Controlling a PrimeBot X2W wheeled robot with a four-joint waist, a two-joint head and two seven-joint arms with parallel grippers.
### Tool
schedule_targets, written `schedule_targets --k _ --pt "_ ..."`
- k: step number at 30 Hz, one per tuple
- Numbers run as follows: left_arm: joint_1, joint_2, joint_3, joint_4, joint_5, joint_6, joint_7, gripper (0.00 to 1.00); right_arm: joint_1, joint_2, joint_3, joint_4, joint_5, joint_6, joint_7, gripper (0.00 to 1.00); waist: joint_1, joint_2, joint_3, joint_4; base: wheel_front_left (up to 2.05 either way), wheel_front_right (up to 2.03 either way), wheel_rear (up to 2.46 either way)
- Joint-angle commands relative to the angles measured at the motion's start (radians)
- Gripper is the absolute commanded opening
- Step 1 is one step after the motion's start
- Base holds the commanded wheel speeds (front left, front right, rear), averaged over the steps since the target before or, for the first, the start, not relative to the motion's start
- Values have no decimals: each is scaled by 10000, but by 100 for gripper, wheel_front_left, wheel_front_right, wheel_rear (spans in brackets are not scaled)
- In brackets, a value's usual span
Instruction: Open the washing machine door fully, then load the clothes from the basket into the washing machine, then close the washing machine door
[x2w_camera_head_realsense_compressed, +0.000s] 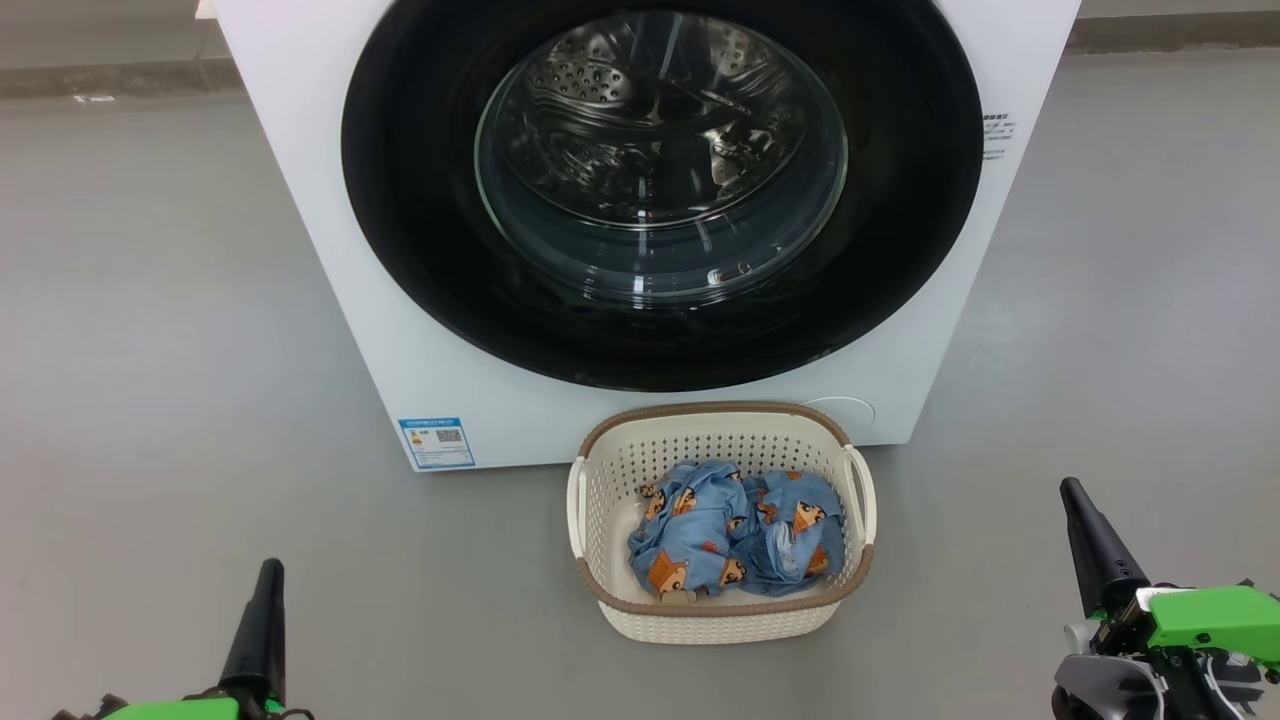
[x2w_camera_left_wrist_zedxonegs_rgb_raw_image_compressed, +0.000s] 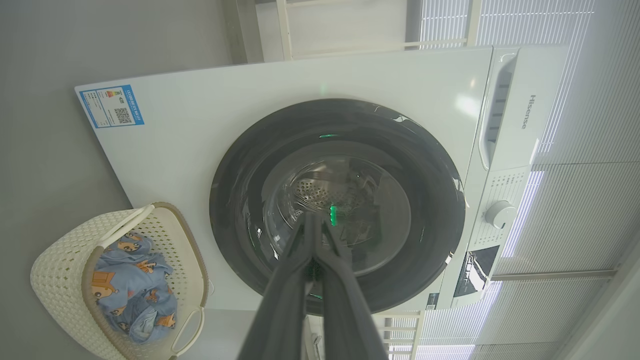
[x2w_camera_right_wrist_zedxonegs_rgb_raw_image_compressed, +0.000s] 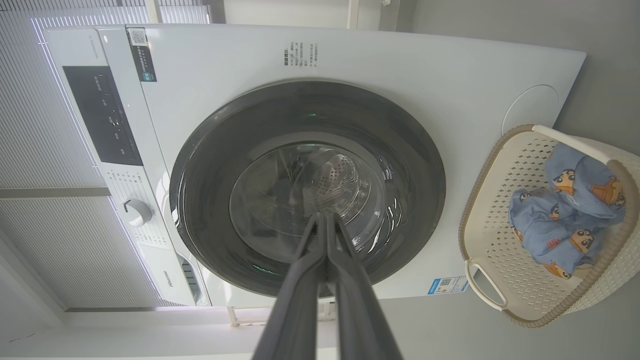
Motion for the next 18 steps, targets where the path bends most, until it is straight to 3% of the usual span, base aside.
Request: schedule_targets --k 1,7,8,18 --pt "-473 66 346 -191 88 -8 55 0 -412 -44 134 -252 -70 48 55 0 0 0 0 0 0 0 0" --pt "-473 59 356 -190 96 -8 63 0 -412 -40 128 -251 -75 48 60 0 0 0 0 0 0 0 0" --pt "0 -10 18 3 0 0 -1 100 0 6 -21 3 -27 0 1 100 0 0 0 0 0 0 0" --pt "243 -91 -126 187 106 1 -178 100 231 89 189 280 -114 1 -178 100 16 0 -7 22 0 0 0"
